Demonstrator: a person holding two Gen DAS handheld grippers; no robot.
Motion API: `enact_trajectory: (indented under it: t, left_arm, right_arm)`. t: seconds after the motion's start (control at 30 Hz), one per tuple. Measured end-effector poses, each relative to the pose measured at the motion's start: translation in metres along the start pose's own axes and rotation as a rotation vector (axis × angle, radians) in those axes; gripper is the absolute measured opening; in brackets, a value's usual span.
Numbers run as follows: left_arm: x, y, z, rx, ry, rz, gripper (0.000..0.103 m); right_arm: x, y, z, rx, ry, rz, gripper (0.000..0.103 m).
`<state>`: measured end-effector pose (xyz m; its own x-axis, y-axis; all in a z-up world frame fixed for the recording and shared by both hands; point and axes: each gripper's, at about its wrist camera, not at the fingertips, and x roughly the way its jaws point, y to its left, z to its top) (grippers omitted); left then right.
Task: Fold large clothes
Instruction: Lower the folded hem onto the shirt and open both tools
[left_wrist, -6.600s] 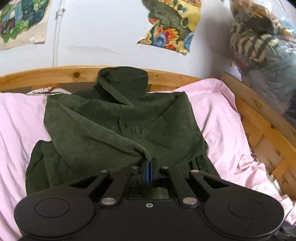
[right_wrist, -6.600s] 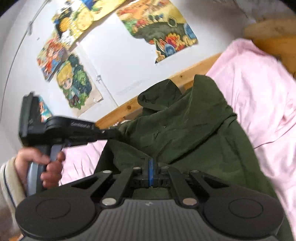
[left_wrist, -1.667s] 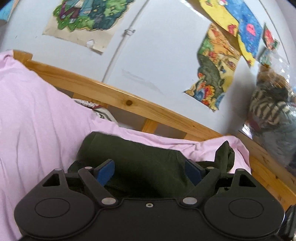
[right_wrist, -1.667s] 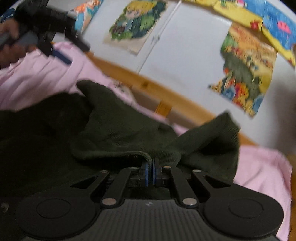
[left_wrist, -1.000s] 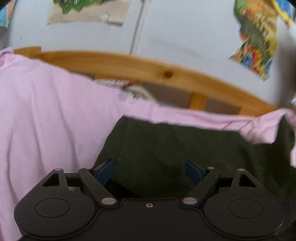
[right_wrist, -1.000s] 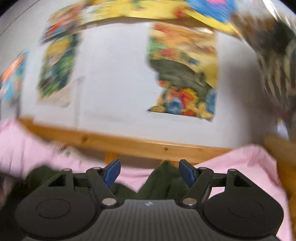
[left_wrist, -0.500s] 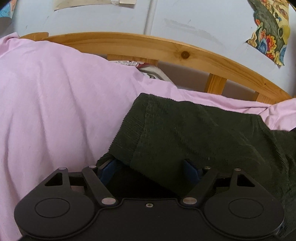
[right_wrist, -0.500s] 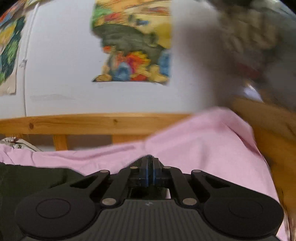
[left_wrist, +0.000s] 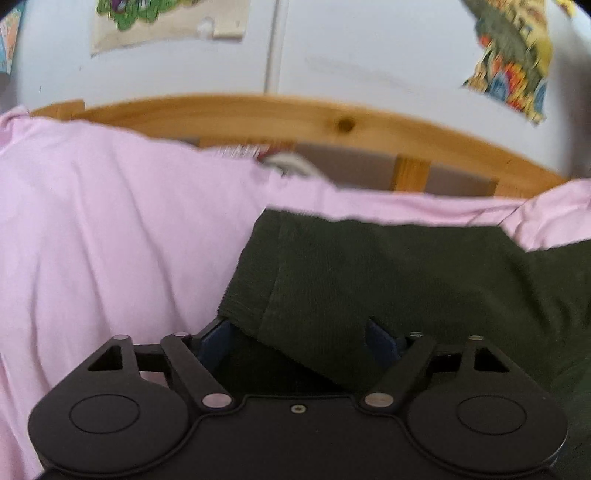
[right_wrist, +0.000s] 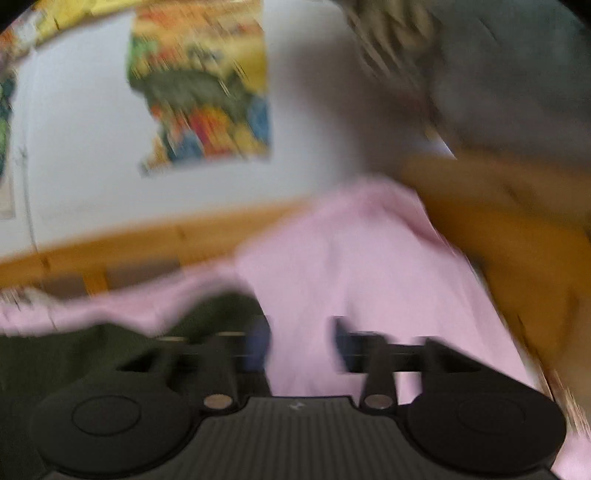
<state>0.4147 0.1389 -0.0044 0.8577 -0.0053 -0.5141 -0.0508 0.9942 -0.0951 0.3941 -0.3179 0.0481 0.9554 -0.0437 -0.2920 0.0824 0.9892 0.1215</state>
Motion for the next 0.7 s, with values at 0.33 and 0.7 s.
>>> enact_trajectory:
  t: [0.33,0.7]
  left_arm:
    - [0.035,-0.001,0.000,-0.027,0.088,0.144,0.075]
    - [0.024,0.006,-0.003,-0.021,0.086,0.098,0.079]
  right_arm:
    - [0.070,0.053,-0.021,-0.206,0.233,0.037,0.000]
    - [0.027,0.032,-0.062,-0.126,0.160,0.084,0.005]
